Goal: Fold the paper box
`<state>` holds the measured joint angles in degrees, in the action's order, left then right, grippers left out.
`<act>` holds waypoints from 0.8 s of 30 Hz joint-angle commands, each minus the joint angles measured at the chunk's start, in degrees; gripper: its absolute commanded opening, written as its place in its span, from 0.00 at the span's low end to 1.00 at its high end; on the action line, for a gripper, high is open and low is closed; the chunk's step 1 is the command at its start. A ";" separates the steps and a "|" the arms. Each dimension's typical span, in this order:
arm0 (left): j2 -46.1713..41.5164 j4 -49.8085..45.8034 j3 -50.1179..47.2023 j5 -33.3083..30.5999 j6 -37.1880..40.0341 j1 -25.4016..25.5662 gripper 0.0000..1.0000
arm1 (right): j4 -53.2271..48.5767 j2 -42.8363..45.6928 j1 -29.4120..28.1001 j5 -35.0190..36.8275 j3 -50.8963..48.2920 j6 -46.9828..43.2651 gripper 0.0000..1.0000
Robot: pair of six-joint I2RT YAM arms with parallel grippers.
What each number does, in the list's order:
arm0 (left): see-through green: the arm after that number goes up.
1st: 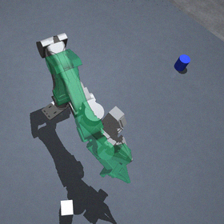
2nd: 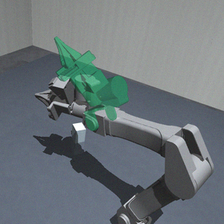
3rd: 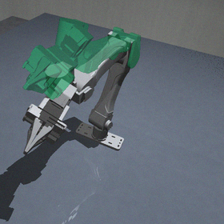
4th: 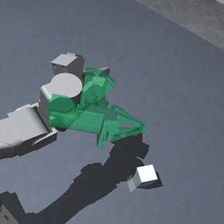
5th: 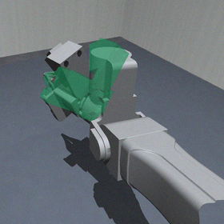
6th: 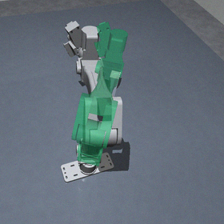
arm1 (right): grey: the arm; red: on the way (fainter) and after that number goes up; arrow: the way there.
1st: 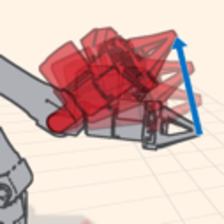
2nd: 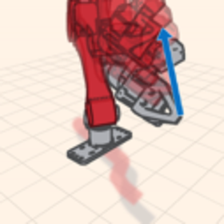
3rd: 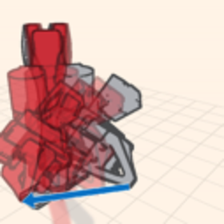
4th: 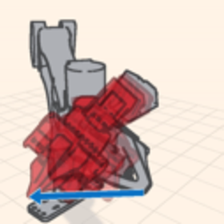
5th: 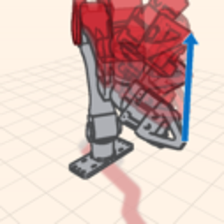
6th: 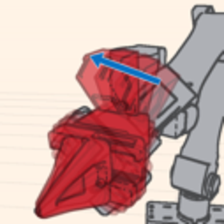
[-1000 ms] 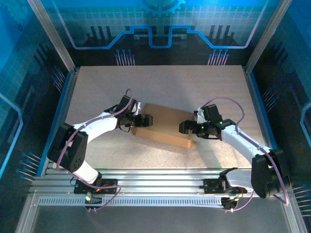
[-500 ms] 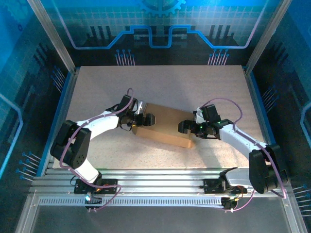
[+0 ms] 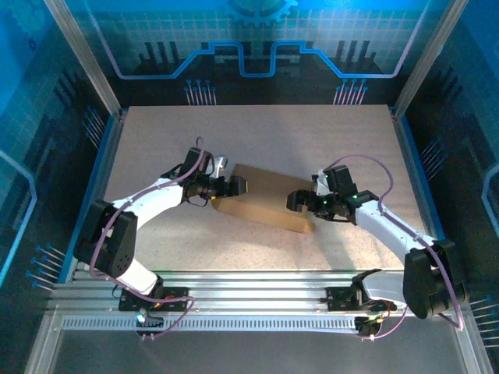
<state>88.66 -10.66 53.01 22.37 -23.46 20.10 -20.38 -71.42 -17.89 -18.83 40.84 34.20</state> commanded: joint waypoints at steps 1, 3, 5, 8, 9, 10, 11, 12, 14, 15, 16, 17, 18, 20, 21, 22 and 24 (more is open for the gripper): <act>-2.26 -1.58 1.98 7.78 -3.92 -1.08 0.99 | -1.71 2.00 0.93 -1.73 3.14 0.68 1.00; -2.95 -1.60 2.19 9.32 -4.96 -1.44 0.99 | -2.27 2.73 1.22 -2.12 3.90 0.83 1.00; -3.64 -2.05 2.53 9.88 -5.39 -1.46 0.99 | -2.76 3.33 1.64 -2.82 4.54 0.96 1.00; -4.96 -3.83 3.22 10.20 -5.96 -1.55 0.99 | -4.19 3.64 2.71 -3.85 6.09 1.14 1.00; -5.48 -4.29 3.39 10.19 -6.11 -1.62 0.99 | -4.52 3.70 3.01 -4.25 6.35 1.14 1.00; -6.10 -4.76 3.59 10.28 -6.40 -1.73 0.99 | -4.74 3.74 3.41 -4.76 6.65 1.22 1.00; -6.72 -4.88 3.60 10.53 -7.15 -2.03 0.99 | -4.96 3.78 3.82 -5.34 6.90 1.35 1.00; -7.30 -4.83 3.59 11.11 -7.87 -2.24 0.99 | -5.17 3.77 4.07 -5.86 7.17 1.40 1.00; -8.36 -4.25 3.62 12.43 -9.65 -2.77 1.00 | -5.26 3.74 4.56 -6.93 7.53 1.57 1.00; -8.77 -3.79 3.59 12.95 -10.49 -2.95 0.99 | -5.36 3.74 4.67 -7.11 7.59 1.64 1.00; -9.16 -3.36 3.59 13.37 -11.33 -3.12 0.99 | -5.33 3.79 4.70 -7.66 7.70 1.75 1.00; -9.44 -3.23 3.71 13.67 -12.00 -3.21 0.99 | -5.29 3.74 4.92 -7.91 7.74 1.84 1.00; -9.56 -3.22 3.85 13.75 -12.58 -3.29 0.99 | -5.37 3.74 4.97 -8.13 7.76 1.92 1.00; -9.74 -3.45 4.03 13.69 -13.05 -3.40 0.99 | -5.46 3.98 5.29 -8.37 7.81 2.10 1.00; -9.82 -3.65 4.11 13.60 -13.32 -3.63 0.99 | -5.46 4.17 5.38 -8.46 7.82 2.23 1.00; -9.82 -3.69 4.03 13.54 -13.58 -3.81 0.99 | -5.50 4.35 5.65 -8.65 7.84 2.28 1.00; -9.82 -3.68 3.94 13.85 -14.55 -4.44 0.99 | -5.63 4.75 6.25 -9.39 7.99 2.53 1.00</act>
<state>80.12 -14.72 55.46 32.16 -35.16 16.19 -25.76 -68.34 -12.58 -23.68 46.61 35.81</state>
